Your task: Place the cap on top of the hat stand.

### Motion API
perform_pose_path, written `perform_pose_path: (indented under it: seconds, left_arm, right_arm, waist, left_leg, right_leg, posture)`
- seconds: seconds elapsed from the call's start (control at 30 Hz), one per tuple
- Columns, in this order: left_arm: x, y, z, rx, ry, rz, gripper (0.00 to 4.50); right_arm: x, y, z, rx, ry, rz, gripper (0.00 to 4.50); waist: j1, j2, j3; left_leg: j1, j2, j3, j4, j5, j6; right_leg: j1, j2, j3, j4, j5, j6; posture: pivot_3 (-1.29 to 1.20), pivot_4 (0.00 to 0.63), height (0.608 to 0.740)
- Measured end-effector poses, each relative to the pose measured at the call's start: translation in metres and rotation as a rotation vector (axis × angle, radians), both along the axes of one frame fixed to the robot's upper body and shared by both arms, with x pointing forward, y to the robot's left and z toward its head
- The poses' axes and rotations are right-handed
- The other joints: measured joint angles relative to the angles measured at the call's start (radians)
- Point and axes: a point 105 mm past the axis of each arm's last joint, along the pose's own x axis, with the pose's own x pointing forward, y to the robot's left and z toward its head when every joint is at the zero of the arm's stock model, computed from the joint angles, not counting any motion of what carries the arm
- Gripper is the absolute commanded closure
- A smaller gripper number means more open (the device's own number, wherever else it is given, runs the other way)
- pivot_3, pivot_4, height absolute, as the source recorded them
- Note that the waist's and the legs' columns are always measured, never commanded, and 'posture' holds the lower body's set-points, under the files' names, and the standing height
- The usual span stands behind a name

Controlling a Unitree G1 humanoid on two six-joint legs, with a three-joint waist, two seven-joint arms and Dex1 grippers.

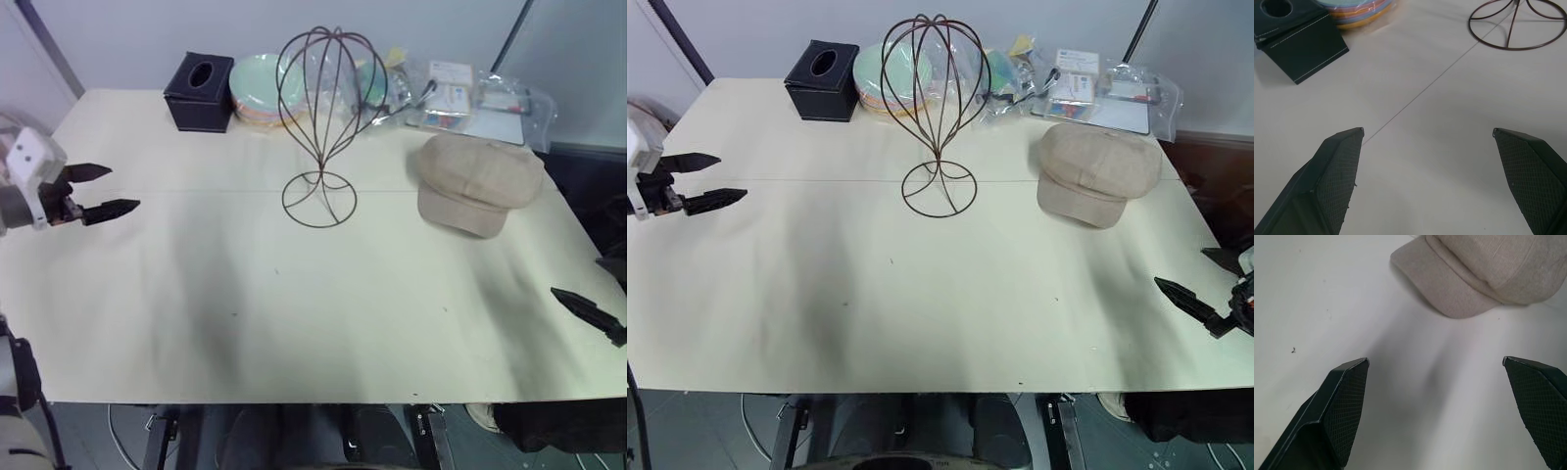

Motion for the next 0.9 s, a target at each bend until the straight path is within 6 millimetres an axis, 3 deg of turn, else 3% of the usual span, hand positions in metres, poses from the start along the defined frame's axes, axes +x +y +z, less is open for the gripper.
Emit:
perform_pose_path:
  seconds: [0.5,0.63,0.9]
  left_arm:
    - [-0.001,-0.003,0.002,-0.029,0.024,-0.012,0.07]
    - [-0.002,-0.027,0.012,-0.053,0.016,-0.104,0.07]
    - [-0.033,-0.106,0.031,-0.162,0.103,-0.429,0.07]
  right_arm:
    - [0.005,-0.002,0.004,-0.012,-0.024,-0.017,0.00]
    - [0.011,0.003,0.008,-0.084,-0.033,-0.023,0.00]
    - [0.042,0.067,0.029,-0.367,-0.123,0.099,0.00]
  waist:
    - [0.000,0.000,0.000]
    - [0.001,0.000,0.000]
    - [-0.004,0.000,0.000]
  left_leg:
    - [0.000,0.000,0.000,0.001,0.000,0.000]
    - [0.000,0.000,-0.001,0.001,0.000,0.000]
    - [0.000,0.000,-0.001,0.004,0.000,0.000]
  right_leg:
    - [0.000,0.000,0.000,0.002,0.000,0.000]
    - [0.000,0.000,0.000,0.003,0.000,0.000]
    - [-0.003,0.000,0.001,0.012,-0.003,0.000]
  posture:
    - [0.00,0.150,0.740]
    - [0.00,0.150,0.740]
    - [0.00,0.150,0.740]
